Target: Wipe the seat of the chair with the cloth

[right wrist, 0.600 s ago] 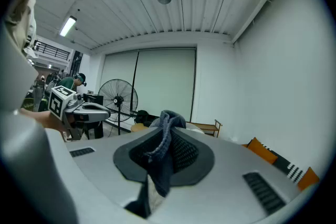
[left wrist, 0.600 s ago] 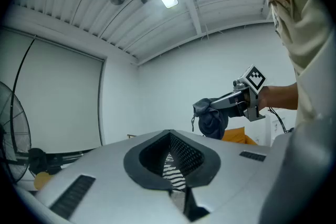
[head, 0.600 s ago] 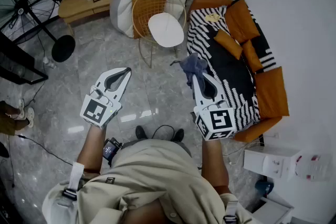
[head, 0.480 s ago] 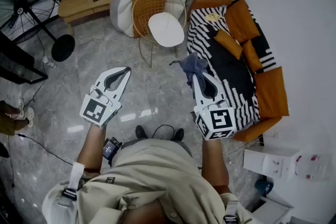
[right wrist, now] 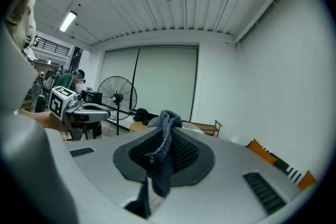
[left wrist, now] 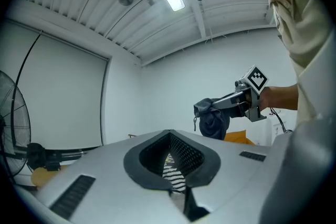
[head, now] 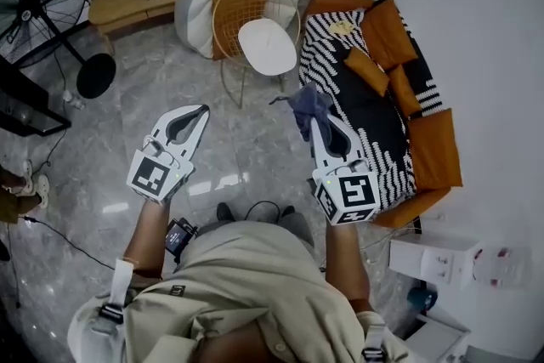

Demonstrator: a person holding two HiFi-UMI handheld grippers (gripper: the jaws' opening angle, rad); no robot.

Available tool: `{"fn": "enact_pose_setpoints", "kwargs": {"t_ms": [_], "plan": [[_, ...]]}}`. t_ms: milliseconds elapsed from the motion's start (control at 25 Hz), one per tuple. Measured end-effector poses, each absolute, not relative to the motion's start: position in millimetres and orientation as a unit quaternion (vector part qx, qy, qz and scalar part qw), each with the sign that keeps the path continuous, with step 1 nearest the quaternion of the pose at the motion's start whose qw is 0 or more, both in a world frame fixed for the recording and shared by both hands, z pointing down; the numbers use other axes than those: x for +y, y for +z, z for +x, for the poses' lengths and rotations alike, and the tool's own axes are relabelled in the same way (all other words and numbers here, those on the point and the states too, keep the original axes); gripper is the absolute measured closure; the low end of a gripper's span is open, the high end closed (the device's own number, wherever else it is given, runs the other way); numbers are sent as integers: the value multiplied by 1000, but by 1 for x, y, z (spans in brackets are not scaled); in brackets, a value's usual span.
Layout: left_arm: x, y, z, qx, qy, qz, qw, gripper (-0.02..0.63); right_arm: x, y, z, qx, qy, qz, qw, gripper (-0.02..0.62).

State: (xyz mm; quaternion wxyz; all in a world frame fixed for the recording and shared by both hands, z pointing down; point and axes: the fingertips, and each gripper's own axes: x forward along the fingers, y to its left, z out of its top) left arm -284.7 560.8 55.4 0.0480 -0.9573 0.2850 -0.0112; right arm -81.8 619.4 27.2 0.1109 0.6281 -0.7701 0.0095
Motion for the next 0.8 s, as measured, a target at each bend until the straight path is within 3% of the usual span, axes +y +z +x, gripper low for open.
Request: {"fn": "enact_pose_setpoints", "kwargs": {"t_ms": [400,800], "plan": [[531,72,-280,304,-33,-952,13,591,574,36,-66,-780,31,619,88,543],[463,82,-235,354,-72,-932,17,591,473,54,1,-802,52,591,68,543]]}}
